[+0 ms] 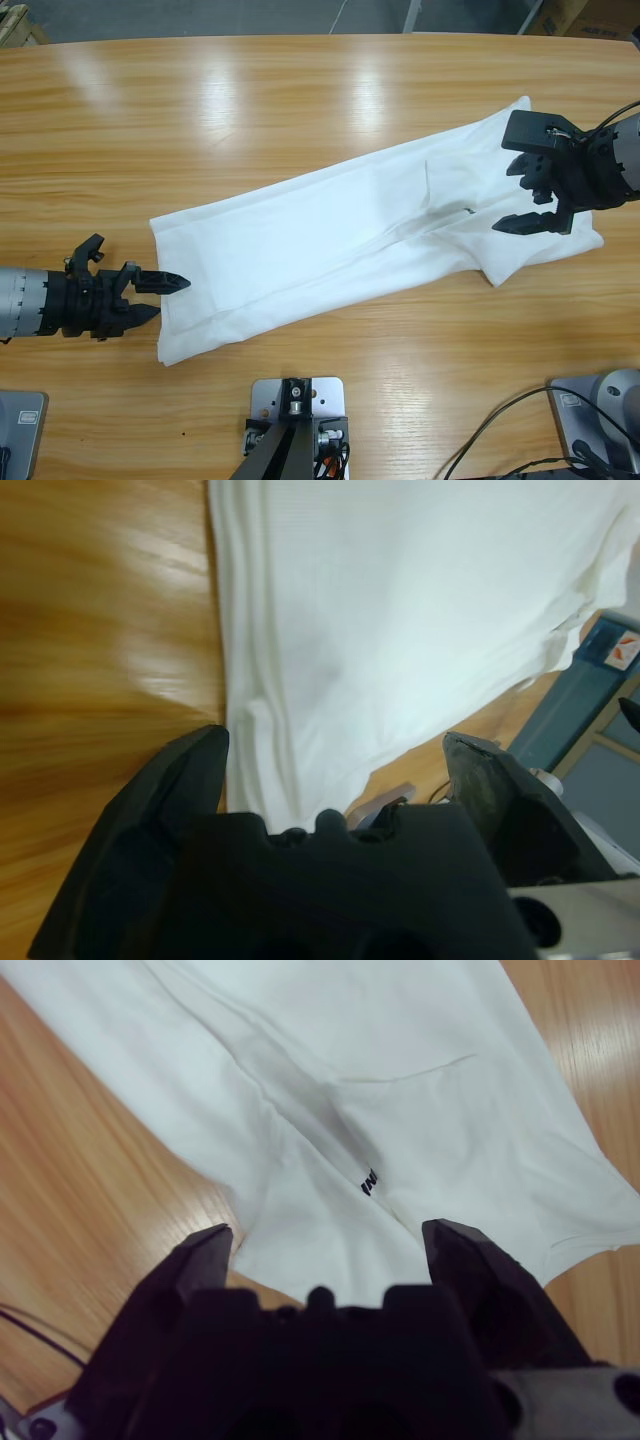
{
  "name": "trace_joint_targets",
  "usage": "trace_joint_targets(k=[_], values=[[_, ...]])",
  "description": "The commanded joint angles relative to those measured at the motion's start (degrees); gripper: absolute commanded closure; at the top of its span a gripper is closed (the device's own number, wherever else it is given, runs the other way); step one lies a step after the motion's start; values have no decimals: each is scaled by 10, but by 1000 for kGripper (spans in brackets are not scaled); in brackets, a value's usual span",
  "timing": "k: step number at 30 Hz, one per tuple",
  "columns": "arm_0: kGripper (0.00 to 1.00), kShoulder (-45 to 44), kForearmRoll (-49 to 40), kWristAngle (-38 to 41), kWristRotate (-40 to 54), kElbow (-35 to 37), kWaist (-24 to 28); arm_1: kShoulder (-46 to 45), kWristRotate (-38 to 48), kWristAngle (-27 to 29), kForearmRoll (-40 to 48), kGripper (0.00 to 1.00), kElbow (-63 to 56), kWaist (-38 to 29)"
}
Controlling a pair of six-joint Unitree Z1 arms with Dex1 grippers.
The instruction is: Fold clothes
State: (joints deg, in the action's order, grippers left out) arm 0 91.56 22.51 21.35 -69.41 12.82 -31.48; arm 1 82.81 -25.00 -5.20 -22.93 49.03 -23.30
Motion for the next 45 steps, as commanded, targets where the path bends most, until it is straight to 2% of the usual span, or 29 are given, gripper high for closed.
trace_joint_targets(k=[1,3,7,8,9,11,13,15,16,18,23,29,31,34,37,39,43,45], values=[[172,92,29,2,10,-24,-6,9,7,11,6,225,-20,-5],[253,109,44,3,18,-22,-7,9,7,11,6,225,-20,-5],[340,130,59,7,26,-17,-12,11,7,11,10,225,-21,-5],[373,132,60,8,28,-17,-14,12,7,11,11,225,-21,-5],[448,133,60,8,33,-17,-15,12,7,11,12,225,-21,-5],[494,134,60,13,44,-15,-15,15,7,11,15,225,-22,-5],[622,139,60,21,61,-14,-15,17,7,11,17,225,-23,-5],[826,142,59,31,80,-13,-15,19,7,11,18,225,-23,-5],[842,143,59,36,89,-13,-15,19,7,11,19,225,-23,-5],[1000,143,54,40,107,-15,-15,20,7,11,22,225,-24,-5],[1000,135,47,39,122,-19,-16,26,11,11,30,227,-30,-5],[1000,78,28,-1,158,-16,-15,28,14,10,31,230,-31,-5],[1000,39,-31,-23,183,6,-16,27,15,10,32,230,-32,-5],[1000,-31,-212,-59,241,90,-15,28,16,10,32,230,-32,-5],[1000,-48,-358,-87,272,166,-15,30,18,9,37,230,-34,-5],[1000,-38,-404,-97,274,189,-16,31,19,9,39,230,-36,-5],[1000,-18,-444,-111,273,198,-14,31,23,9,43,230,-41,-5],[1000,-10,-465,-121,275,213,3,31,24,9,43,230,-42,-5]])
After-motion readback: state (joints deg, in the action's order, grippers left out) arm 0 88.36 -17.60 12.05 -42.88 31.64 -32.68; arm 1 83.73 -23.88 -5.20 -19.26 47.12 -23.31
